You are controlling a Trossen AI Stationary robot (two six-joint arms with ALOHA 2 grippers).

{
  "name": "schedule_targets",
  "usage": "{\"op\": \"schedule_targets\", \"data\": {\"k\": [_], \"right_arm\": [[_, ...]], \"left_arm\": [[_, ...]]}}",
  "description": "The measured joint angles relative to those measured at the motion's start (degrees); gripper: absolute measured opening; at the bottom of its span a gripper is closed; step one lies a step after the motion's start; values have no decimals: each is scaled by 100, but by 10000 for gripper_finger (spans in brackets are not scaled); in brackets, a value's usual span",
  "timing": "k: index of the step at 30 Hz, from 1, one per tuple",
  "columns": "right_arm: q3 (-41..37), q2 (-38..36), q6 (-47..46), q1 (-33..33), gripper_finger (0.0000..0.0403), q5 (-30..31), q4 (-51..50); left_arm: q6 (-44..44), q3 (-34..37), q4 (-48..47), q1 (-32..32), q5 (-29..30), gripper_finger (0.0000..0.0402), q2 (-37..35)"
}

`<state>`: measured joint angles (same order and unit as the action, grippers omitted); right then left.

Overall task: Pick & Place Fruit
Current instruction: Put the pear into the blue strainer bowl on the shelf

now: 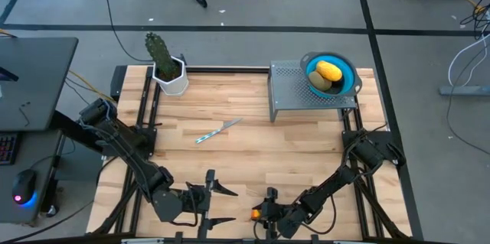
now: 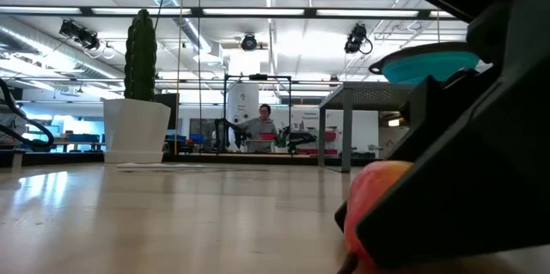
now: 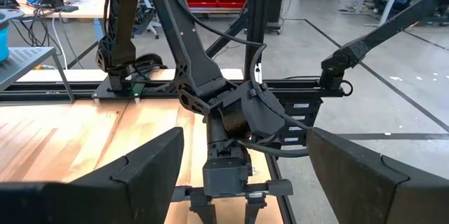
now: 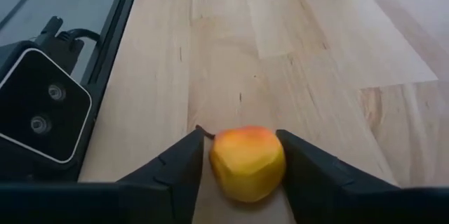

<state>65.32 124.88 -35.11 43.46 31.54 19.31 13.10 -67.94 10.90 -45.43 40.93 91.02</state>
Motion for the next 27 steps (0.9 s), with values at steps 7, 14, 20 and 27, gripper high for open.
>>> {"op": "schedule_targets", "data": {"k": [7,14,20,27], "right_arm": [[0,0,-2,0,142,-29,17],[0,0,-2,2,138,15,34],[-2,-42,123,7,137,90,178],[-2,-384,548,4,137,397,138]], "left_arm": [[0,0,1,0,0,309,-1],[0,0,1,0,0,309,0],[0,0,1,0,0,309,-1],[-30,-2,-46,0,4,309,-1]]}}
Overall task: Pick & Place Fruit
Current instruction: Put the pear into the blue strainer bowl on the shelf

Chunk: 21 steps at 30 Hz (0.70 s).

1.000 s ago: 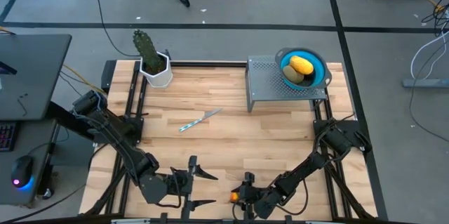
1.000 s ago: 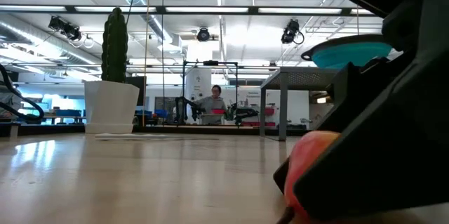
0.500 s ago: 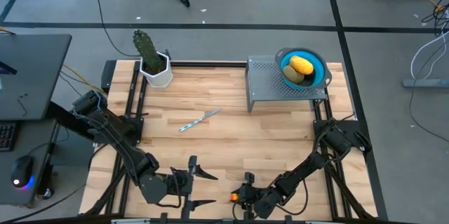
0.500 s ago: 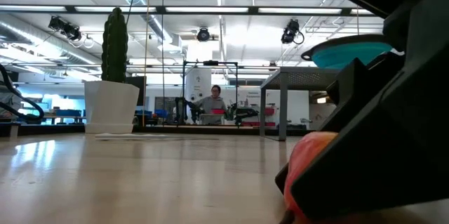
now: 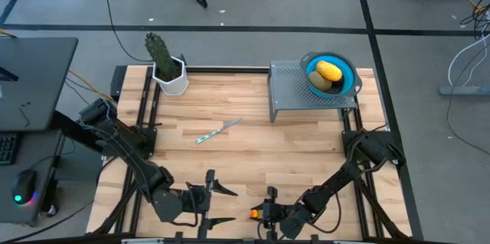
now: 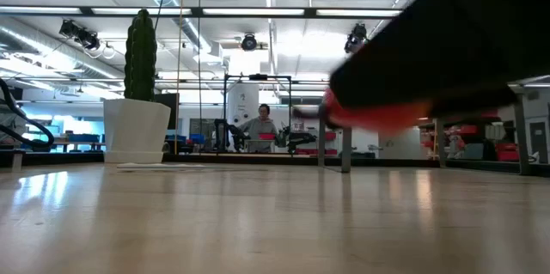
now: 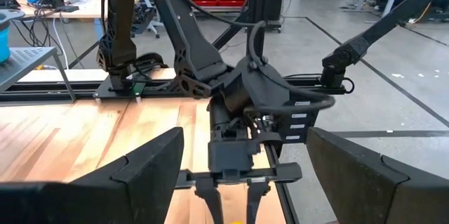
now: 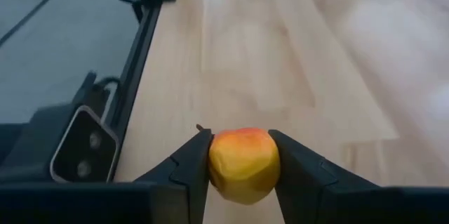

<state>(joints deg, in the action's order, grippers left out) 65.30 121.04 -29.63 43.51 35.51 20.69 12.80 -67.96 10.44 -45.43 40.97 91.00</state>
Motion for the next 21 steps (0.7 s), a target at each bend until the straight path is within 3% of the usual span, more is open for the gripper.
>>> {"op": "schedule_targets", "data": {"k": [8,13,21], "right_arm": [[0,-156,508,-4,136,438,-182],[0,-376,939,-12,136,1068,-213],[0,-1422,1462,-261,136,892,-1238]], "left_arm": [[-346,0,-53,18,71,309,2],[-466,0,-46,93,697,309,1],[-1136,0,118,347,1432,309,0]]}}
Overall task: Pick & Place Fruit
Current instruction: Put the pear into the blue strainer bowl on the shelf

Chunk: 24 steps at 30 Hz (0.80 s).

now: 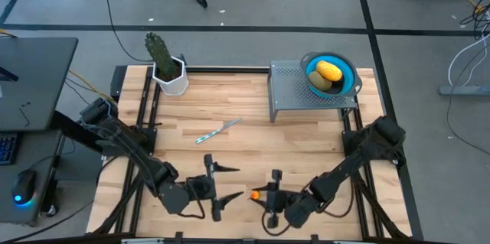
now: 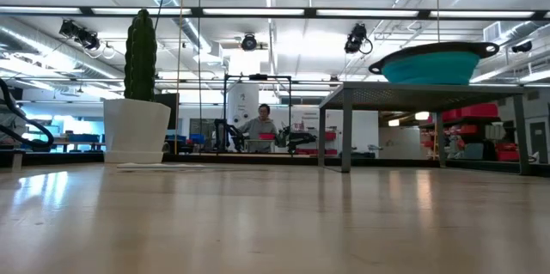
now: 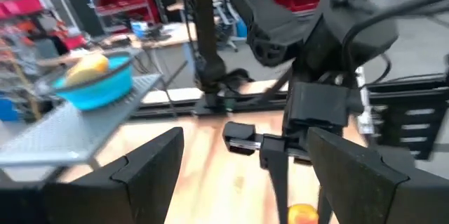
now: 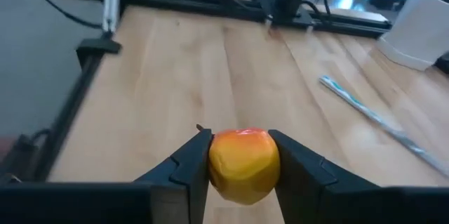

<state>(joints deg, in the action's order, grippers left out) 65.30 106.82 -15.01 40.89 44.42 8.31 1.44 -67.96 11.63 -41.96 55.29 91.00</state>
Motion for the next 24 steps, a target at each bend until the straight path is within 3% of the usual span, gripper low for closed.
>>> {"op": "schedule_targets", "data": {"k": [10,16,24], "right_arm": [[0,-1004,66,-628,136,-157,-2788],[-2,-1327,378,-1273,136,-204,-4199],[-477,-2280,1666,-2418,136,-596,-4640]], "left_arm": [[-975,-2,250,475,106,309,-64],[-1159,-2,-523,575,476,309,-467],[-969,-4,-1667,896,758,309,-910]]}}
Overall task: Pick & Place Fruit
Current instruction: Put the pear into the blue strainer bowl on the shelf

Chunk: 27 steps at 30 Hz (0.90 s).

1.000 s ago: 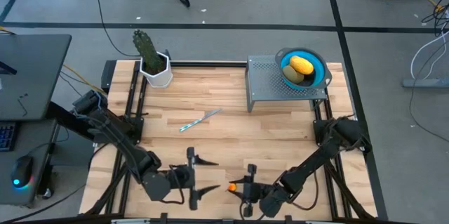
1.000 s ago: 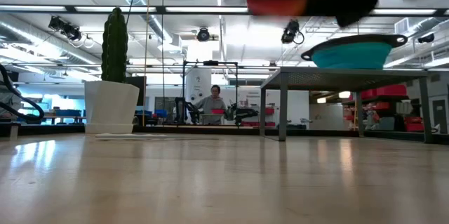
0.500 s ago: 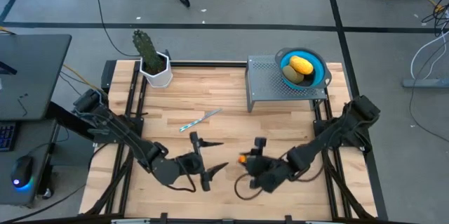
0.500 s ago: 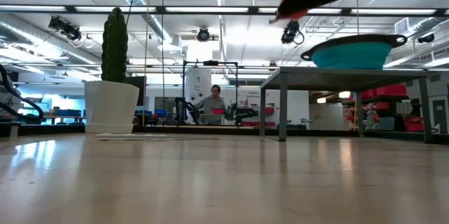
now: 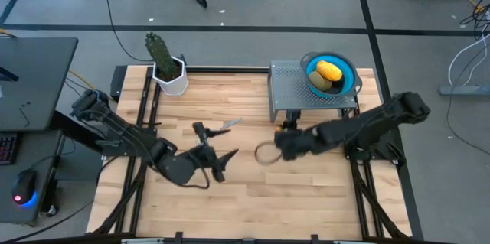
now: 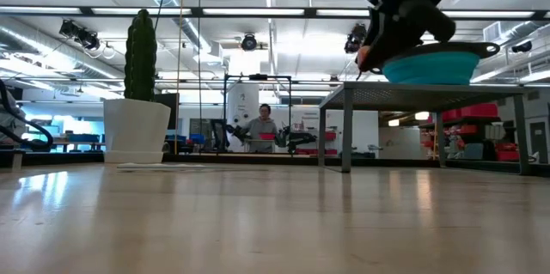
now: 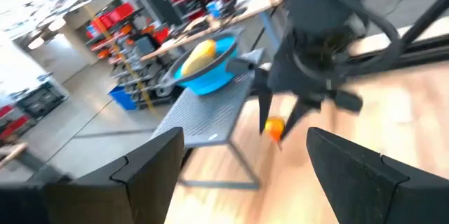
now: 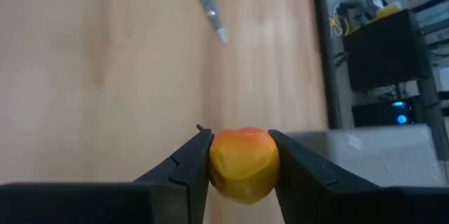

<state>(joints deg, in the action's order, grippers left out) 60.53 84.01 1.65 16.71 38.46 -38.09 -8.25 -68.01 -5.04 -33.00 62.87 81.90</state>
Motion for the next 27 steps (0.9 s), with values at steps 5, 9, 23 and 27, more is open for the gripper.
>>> {"op": "schedule_targets", "data": {"k": [5,9,23,27], "right_arm": [[-344,-1027,796,-724,136,-273,183],[-384,-1871,1182,-1047,136,-275,247],[-384,-3927,822,-2377,136,40,95],[-475,-4032,600,-2927,136,151,-82]], "left_arm": [[5,0,-361,580,-170,309,-14],[-4,0,-395,1142,-700,309,-12],[-142,2,-452,2648,-2729,309,-7],[-129,11,-477,3046,-3407,309,65]]}}
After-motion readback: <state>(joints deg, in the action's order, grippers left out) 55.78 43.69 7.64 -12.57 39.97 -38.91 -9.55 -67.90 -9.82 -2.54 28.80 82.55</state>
